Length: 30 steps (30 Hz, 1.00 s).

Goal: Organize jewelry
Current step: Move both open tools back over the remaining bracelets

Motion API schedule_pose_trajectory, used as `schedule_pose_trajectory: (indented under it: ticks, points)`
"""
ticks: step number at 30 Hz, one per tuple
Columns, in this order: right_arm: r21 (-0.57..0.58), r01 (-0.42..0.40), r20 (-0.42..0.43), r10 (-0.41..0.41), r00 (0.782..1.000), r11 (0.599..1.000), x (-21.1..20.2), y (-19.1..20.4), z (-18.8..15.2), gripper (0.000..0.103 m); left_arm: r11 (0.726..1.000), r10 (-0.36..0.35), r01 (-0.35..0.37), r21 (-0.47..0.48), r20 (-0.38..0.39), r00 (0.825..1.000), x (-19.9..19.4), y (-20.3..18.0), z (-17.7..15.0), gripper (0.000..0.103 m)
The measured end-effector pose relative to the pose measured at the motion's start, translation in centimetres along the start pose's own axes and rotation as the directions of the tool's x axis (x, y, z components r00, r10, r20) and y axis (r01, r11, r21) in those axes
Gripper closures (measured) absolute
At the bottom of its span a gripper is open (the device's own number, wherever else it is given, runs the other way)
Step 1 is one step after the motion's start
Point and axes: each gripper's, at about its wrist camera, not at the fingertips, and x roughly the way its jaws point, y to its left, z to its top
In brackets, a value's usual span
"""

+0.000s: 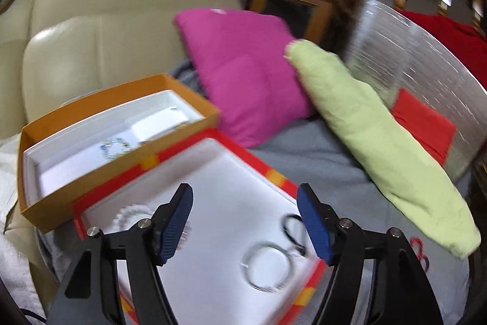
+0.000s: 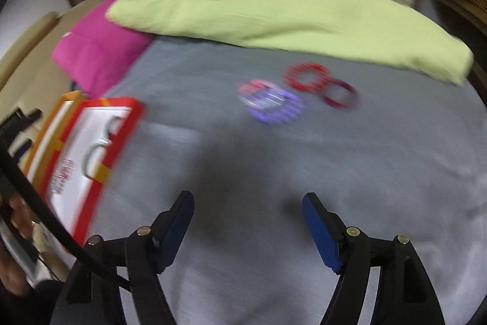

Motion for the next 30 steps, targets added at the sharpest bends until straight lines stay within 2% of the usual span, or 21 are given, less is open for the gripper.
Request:
schedule_pose_trajectory:
  ticks: [4, 6, 9, 12, 14, 17, 18, 23, 25, 28, 30]
  points:
    - [0.083, 0.018, -0.004, -0.018, 1.0, 0.996, -0.6, -4.9, -1.8, 0.026, 0.987, -0.051, 0.054, 0.152, -0.021, 0.998, -0.2, -5.1, -2.2, 0.031]
    - [0.109, 0.02, -0.007, -0.019, 1.0, 0.994, -0.7, -6.4, -2.3, 0.026, 0.97, -0.082, 0.091, 0.227, -0.048, 0.996, -0.2, -7.6, -3.4, 0.031]
    - [0.142, 0.002, -0.004, -0.002, 1.0, 0.99, -0.7, -8.1, -2.3, 0.026, 0.93, -0.125, 0.164, 0.329, -0.134, 0.983, 0.4, -11.2, -5.7, 0.031]
    - [0.189, -0.038, 0.007, 0.037, 0.999, 0.981, -0.3, -9.5, -1.0, 0.026, 0.888, -0.16, 0.237, 0.394, -0.219, 0.963, 1.4, -14.1, -8.1, 0.031]
    - [0.193, -0.042, 0.009, 0.041, 0.999, 0.98, 0.4, -9.8, 0.6, 0.027, 0.863, -0.156, 0.253, 0.438, -0.245, 0.957, 1.9, -15.5, -9.4, 0.031]
    - [0.206, -0.044, 0.013, 0.042, 0.999, 0.978, 1.5, -9.6, 3.3, 0.028, 0.84, -0.174, 0.275, 0.468, -0.249, 0.953, 1.7, -16.6, -10.2, 0.031]
    - [0.208, -0.041, 0.011, 0.039, 0.999, 0.977, 2.1, -9.3, 4.1, 0.029, 0.837, -0.176, 0.276, 0.473, -0.246, 0.953, 1.8, -16.6, -10.3, 0.031]
    - [0.227, 0.02, -0.041, -0.011, 0.999, 0.974, 5.9, -9.1, 9.5, 0.047, 0.833, -0.171, 0.278, 0.479, -0.255, 0.952, 2.8, -16.6, -10.3, 0.031]
    - [0.221, 0.06, -0.058, -0.049, 0.997, 0.973, 7.4, -8.7, 10.9, 0.054, 0.839, -0.174, 0.282, 0.466, -0.261, 0.949, 3.0, -16.5, -10.2, 0.031]
    - [0.206, 0.124, -0.089, -0.107, 0.99, 0.971, 9.4, -8.2, 12.2, 0.056, 0.848, -0.186, 0.287, 0.446, -0.258, 0.948, 3.2, -16.4, -10.0, 0.031]
    - [0.185, 0.167, -0.094, -0.151, 0.984, 0.969, 10.1, -7.8, 12.7, 0.064, 0.848, -0.189, 0.291, 0.442, -0.261, 0.947, 3.4, -16.5, -10.1, 0.031]
